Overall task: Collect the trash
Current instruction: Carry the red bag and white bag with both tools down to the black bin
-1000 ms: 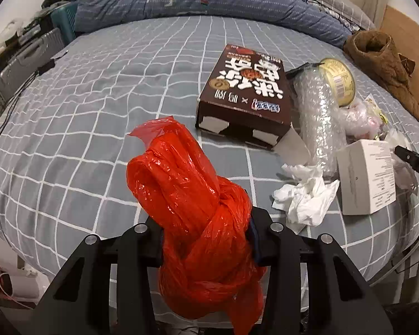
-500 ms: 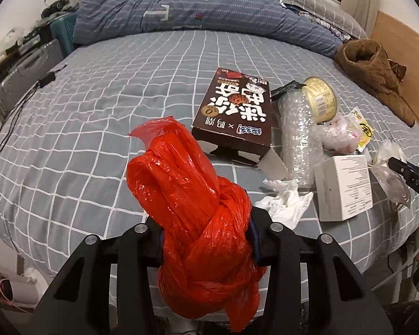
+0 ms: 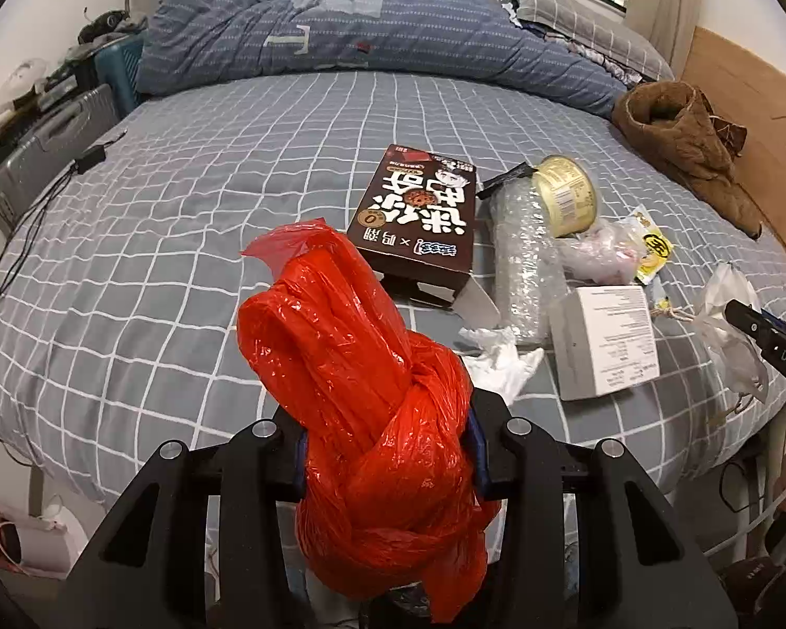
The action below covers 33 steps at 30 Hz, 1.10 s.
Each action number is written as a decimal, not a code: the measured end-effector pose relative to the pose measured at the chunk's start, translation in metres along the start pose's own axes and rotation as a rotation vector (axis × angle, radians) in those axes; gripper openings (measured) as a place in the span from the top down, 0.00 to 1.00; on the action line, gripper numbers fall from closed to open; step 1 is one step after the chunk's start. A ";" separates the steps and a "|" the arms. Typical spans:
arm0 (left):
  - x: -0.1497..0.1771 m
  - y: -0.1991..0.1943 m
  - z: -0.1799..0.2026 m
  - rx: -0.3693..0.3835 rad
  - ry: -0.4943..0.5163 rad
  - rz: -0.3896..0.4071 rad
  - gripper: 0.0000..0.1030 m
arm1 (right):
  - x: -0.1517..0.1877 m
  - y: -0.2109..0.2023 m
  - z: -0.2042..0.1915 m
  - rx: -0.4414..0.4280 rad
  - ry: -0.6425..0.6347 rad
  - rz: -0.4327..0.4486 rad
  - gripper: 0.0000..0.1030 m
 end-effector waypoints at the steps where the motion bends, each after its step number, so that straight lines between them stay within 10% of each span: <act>1: 0.001 -0.002 0.000 0.001 -0.001 0.001 0.59 | 0.001 -0.003 0.000 0.000 0.000 0.003 0.70; 33: 0.050 -0.104 0.017 0.048 -0.012 0.036 0.59 | 0.042 -0.117 -0.045 -0.048 -0.046 0.110 0.70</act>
Point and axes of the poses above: each gripper's, at about its wrist camera, not at the fingertips, and y roughly the way its jaws point, z to its right, x to its underside, the point moved 7 cm from there along y, roughly the way its jaws point, and after that the axes turned 8 degrees about -x, right-handed, at the moved point
